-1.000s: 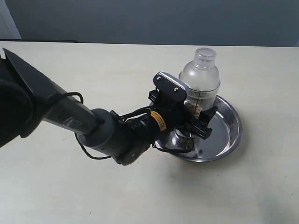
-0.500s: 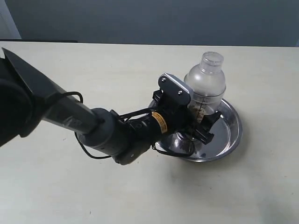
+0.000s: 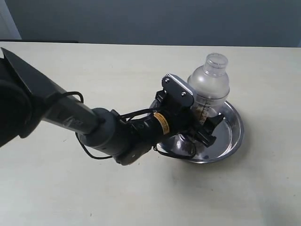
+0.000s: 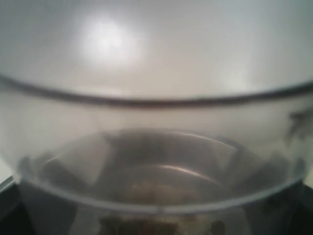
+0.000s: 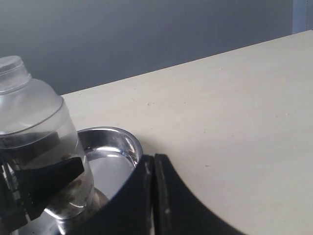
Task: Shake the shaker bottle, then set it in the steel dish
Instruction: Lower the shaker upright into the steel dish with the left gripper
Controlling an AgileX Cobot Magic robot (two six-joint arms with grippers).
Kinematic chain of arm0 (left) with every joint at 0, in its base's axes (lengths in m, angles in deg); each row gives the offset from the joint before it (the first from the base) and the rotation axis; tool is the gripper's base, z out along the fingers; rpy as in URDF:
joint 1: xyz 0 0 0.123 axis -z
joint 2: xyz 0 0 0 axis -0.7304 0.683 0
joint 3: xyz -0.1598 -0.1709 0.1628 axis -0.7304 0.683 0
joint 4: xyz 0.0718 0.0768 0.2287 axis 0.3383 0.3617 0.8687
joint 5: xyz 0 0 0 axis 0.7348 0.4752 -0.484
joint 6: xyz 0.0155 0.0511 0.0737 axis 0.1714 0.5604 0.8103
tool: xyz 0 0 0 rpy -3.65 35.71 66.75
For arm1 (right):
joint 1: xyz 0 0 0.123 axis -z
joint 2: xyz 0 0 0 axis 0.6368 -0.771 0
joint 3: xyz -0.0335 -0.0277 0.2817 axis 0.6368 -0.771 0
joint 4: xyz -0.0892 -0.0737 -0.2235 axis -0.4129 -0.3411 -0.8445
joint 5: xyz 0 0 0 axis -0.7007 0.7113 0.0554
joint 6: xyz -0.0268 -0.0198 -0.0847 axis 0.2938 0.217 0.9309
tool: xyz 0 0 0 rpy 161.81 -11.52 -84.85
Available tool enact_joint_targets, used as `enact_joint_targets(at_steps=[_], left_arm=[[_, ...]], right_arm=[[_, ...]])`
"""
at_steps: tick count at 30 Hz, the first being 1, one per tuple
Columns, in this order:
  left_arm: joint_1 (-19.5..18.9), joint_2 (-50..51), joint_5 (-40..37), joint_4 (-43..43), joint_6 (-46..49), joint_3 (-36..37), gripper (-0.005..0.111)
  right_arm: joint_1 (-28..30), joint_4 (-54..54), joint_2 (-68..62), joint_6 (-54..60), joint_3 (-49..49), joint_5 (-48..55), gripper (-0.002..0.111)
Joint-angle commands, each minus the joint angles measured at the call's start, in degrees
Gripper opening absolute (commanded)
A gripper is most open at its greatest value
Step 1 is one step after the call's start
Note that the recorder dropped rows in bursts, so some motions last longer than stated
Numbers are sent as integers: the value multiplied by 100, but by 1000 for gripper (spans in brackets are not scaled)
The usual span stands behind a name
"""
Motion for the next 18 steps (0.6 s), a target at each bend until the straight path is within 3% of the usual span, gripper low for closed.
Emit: enact_joint_targets(at_steps=[1, 10, 18], left_arm=[[5, -31, -124, 138, -14, -5, 75], [5, -31, -385, 30, -47, -5, 75], [5, -31, -574, 19, -16, -5, 101]], right_arm=[[-10, -5, 22, 36, -7, -57, -1], [-10, -5, 22, 36, -7, -57, -1], [-10, -5, 22, 36, -7, -57, -1]])
